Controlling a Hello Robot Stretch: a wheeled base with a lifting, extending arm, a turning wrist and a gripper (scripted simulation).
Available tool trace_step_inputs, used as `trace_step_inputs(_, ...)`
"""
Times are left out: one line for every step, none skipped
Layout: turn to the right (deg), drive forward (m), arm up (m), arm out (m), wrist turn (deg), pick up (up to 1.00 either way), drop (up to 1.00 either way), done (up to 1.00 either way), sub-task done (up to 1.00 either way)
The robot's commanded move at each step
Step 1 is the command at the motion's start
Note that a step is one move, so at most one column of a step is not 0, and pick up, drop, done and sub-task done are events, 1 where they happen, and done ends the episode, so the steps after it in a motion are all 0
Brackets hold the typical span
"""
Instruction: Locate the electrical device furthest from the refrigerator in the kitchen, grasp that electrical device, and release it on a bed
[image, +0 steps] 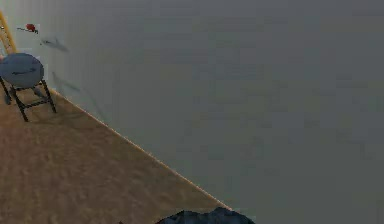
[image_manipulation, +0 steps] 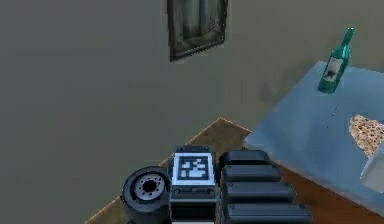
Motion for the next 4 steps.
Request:
trace_step_inputs(-45.0, 0.0, 0.0, 0.0, 0.0, 0.0, 0.0, 0.0, 0.0)
trace_step_inputs(-9.0, 0.0, 0.0, 0.0, 0.0, 0.0, 0.0, 0.0, 0.0)
trace_step_inputs(0.0, 1.0, 0.0, 0.0, 0.0, 0.0, 0.0, 0.0, 0.0)
trace_step_inputs(-3.0, 0.0, 0.0, 0.0, 0.0, 0.0, 0.0, 0.0, 0.0)
